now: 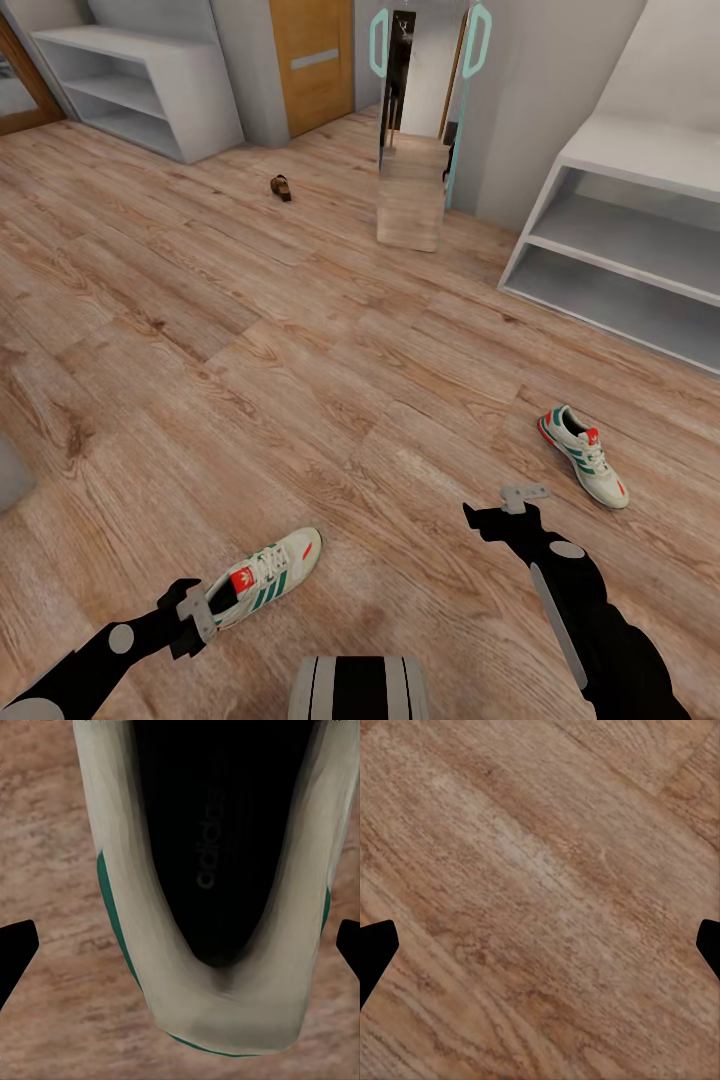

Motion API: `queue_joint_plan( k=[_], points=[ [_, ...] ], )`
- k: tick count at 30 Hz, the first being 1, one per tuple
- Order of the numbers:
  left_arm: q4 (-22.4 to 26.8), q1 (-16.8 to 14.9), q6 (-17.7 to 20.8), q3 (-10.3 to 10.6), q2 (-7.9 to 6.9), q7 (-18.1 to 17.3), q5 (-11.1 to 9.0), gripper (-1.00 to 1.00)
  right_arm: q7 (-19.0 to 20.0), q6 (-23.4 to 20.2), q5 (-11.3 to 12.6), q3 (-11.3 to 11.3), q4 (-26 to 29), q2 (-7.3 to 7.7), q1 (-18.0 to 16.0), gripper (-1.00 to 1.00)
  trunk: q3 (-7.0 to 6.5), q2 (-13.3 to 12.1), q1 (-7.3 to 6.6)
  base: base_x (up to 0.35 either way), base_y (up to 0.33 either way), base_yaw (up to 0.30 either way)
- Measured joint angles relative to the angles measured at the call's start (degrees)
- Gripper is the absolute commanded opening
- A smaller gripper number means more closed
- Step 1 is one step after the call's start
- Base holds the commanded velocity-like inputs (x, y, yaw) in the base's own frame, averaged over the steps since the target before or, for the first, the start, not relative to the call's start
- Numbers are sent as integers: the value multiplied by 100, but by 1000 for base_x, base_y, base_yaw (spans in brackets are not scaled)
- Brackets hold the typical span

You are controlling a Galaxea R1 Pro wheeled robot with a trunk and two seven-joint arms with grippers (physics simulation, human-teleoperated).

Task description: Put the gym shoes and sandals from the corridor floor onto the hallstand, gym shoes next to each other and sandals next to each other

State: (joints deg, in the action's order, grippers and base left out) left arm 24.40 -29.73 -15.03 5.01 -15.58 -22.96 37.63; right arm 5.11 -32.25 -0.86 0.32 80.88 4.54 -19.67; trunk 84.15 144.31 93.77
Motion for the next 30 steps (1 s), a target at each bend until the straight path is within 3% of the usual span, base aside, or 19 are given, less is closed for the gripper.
queue_joint_plan(
  k=[29, 30],
  points=[
    [-1, 4, 0, 2, 11, 8, 14, 100, 0, -3, 0, 0, 0, 0, 0, 100, 0, 0, 0, 51, 0, 0],
    [-1, 4, 2, 2, 11, 8, 13, -100, 0, -4, 0, 0, 0, 0, 0, 100, 0, 0, 0, 7, 0, 0]
  ],
)
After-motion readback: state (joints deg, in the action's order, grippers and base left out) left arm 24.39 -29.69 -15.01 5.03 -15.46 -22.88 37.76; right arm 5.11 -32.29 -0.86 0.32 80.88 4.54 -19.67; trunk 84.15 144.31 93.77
